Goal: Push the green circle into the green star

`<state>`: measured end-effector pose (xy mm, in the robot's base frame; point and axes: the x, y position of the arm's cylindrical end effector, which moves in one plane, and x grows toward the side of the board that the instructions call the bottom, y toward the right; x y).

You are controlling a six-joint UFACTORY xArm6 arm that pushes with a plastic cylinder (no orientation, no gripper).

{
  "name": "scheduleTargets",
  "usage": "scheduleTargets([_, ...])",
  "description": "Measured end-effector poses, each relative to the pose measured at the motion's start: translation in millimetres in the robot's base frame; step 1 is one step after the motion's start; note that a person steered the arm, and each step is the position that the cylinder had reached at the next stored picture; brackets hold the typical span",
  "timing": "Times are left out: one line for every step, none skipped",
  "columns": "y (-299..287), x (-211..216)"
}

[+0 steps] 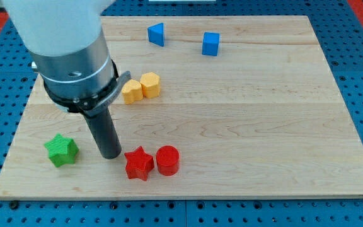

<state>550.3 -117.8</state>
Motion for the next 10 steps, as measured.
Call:
scheduleTargets([-54,0])
scheduleTargets([-78,-4])
scheduleTargets([-77,-41])
scheduleTargets([-70,-129])
scheduleTargets([-52,-210])
scheduleTargets([11,-267])
scheduleTargets([-26,-312])
scheduleTargets([-96,-324])
scheduleTargets([-105,-276])
scheduleTargets([-103,-207])
